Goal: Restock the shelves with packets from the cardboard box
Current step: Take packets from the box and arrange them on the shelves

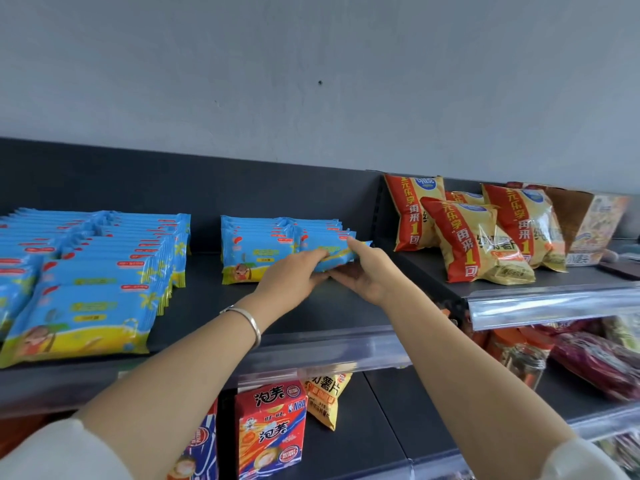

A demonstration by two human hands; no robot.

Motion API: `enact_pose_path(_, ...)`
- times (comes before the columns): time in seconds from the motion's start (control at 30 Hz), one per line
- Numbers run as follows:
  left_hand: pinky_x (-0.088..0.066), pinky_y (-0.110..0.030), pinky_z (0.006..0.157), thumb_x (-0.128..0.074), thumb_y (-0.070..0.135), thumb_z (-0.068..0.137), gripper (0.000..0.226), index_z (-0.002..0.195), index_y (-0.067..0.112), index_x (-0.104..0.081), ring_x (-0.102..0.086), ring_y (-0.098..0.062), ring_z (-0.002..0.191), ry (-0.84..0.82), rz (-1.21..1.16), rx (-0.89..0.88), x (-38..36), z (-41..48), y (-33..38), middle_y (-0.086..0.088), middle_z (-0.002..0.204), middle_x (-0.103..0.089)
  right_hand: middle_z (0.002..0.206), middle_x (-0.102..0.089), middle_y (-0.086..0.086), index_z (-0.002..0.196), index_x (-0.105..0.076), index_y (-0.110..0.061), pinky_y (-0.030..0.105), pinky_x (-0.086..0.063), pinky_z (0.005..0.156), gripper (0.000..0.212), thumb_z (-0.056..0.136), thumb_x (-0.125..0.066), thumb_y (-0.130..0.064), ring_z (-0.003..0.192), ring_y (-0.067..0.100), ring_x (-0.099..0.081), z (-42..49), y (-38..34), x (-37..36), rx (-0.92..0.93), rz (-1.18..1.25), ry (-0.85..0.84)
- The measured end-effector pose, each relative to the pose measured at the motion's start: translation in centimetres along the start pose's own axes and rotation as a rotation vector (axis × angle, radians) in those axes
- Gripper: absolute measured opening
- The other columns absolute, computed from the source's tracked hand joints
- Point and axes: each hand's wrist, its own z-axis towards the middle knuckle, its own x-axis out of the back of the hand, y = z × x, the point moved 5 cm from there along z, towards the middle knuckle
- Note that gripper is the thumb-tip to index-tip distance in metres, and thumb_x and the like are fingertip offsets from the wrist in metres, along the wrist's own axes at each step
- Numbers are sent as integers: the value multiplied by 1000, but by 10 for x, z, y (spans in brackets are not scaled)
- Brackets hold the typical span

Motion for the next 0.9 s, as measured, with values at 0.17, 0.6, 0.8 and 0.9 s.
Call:
enact_pose_path(0.17,-37,-33,100,-51,26,96,53,144,9,-34,-48,-29,124,16,-198,222,10,4,-20,-13,136,-51,112,-53,4,130,-50,-17,33,-51,78,40,91,-57,-21,96,21,-59,6,-13,22,281,-543,185)
enact_pose_path(0.6,-41,-37,96,-62,26,88,38,124,22,-51,-46,-22,118,124,-4,148,21,11,-45,2,126,-53,121,-55,10,127,-52,-16,41,-46,91,38,91,-60,-23,111,29,-52,27,-35,6,612,-1416,11)
enact_pose_path(0.8,-26,-37,106,-58,36,89,55,139,31,-37,-28,-25,131,-8,333,139,12,9,-68,1,143,-32,136,-44,5,136,-43,-26,47,-36,98,40,97,-49,-29,125,32,-34,52,-24,-10,527,-1734,-9)
enact_pose_path(0.9,-27,-39,105,-57,34,90,48,135,28,-42,-24,-26,132,-23,365,120,8,8,-72,0,145,-27,130,-41,5,135,-42,-33,44,-37,92,43,94,-51,-23,120,31,-36,56,-19,-18,671,-1797,189)
